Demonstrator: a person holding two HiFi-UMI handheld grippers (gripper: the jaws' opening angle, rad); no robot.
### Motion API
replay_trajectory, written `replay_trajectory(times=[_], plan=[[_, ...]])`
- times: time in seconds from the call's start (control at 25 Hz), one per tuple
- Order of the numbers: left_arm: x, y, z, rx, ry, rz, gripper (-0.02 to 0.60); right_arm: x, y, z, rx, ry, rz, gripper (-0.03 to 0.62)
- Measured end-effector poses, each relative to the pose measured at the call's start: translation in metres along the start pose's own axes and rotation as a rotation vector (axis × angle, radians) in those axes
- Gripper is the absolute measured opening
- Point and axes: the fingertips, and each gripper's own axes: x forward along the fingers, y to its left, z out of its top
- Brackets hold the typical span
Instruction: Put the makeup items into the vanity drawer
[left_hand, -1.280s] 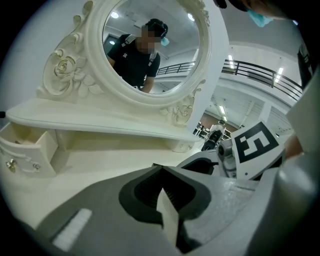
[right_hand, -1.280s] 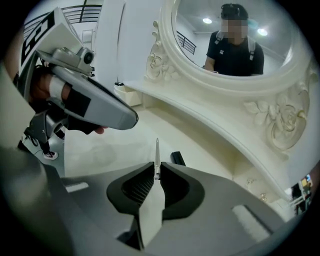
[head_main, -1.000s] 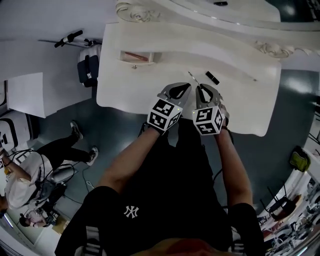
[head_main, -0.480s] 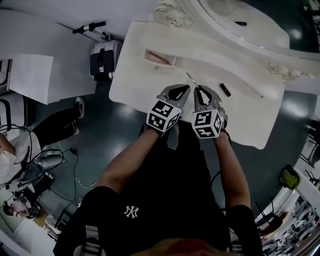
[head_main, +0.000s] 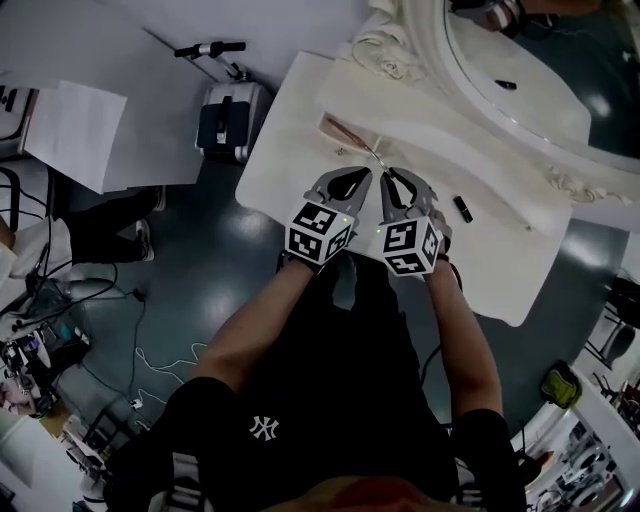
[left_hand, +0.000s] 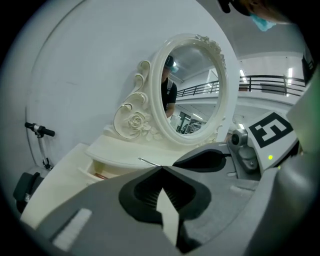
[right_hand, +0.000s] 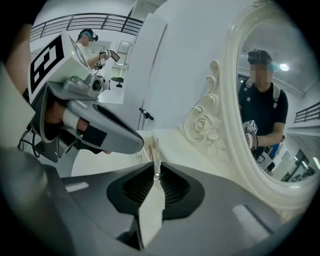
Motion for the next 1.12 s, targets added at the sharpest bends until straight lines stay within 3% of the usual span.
replay_trajectory(times=[0.32,0.64,1.12], plan=[[-0.009,0.042,0.024,-0.015,-0.052,0.067,0.0,0.036,0.007,0.028,-0.075,-0.019,0.056,0.066],[-0.01,0.076,0.044,-0.048,-0.111,0.108,0.0,0.072,0.015,0.029,-0.126,0.006,0.107,0.067],[-0.003,0.098,0.031,-0.083,-0.087,0.125,0.0,0.109,0.022,0.024,-0.153,0.04,0.14,0.072]])
